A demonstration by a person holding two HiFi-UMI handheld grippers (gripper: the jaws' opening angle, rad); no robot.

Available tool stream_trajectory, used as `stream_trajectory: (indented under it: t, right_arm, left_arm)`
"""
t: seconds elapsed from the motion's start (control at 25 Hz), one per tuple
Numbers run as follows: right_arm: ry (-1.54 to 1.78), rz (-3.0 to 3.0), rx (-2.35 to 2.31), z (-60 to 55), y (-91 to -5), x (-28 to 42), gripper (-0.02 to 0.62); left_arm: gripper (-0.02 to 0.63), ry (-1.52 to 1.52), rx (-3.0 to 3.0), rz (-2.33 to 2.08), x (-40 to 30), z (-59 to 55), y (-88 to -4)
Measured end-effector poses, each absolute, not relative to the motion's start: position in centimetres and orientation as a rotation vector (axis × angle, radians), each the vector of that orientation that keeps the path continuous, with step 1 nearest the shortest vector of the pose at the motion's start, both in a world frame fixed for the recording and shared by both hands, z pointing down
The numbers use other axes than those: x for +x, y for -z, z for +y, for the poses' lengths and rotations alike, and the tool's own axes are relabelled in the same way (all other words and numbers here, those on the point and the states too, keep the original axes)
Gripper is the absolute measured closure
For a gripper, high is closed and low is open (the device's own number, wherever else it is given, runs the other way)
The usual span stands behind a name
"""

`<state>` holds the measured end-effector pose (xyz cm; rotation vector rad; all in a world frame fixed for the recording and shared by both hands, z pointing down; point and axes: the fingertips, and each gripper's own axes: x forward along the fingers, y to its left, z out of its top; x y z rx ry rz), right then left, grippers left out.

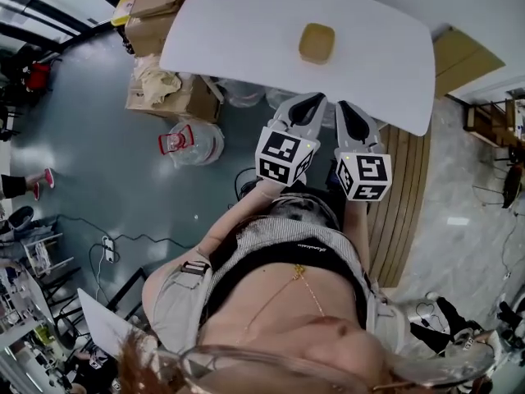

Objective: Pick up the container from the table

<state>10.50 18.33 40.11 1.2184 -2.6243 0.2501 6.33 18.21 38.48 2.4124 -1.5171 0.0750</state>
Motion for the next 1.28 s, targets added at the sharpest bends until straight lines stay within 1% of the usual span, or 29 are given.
stream_trajectory:
  t: [0.72, 1.28]
  right_arm:
    - [-0.213, -2.583, 1.267, 10.4, -40.8, -1.9, 0.566]
    - [-0.254, -2.528, 1.291, 10.6, -42.7, -6.3, 0.571]
  left_arm:
    - [0.604, -0.058, 2.427, -1.423, -5.6, 10.4, -39.7]
    - [0.604, -0.089, 2.439, -1.311, -9.1, 10.4, -41.5]
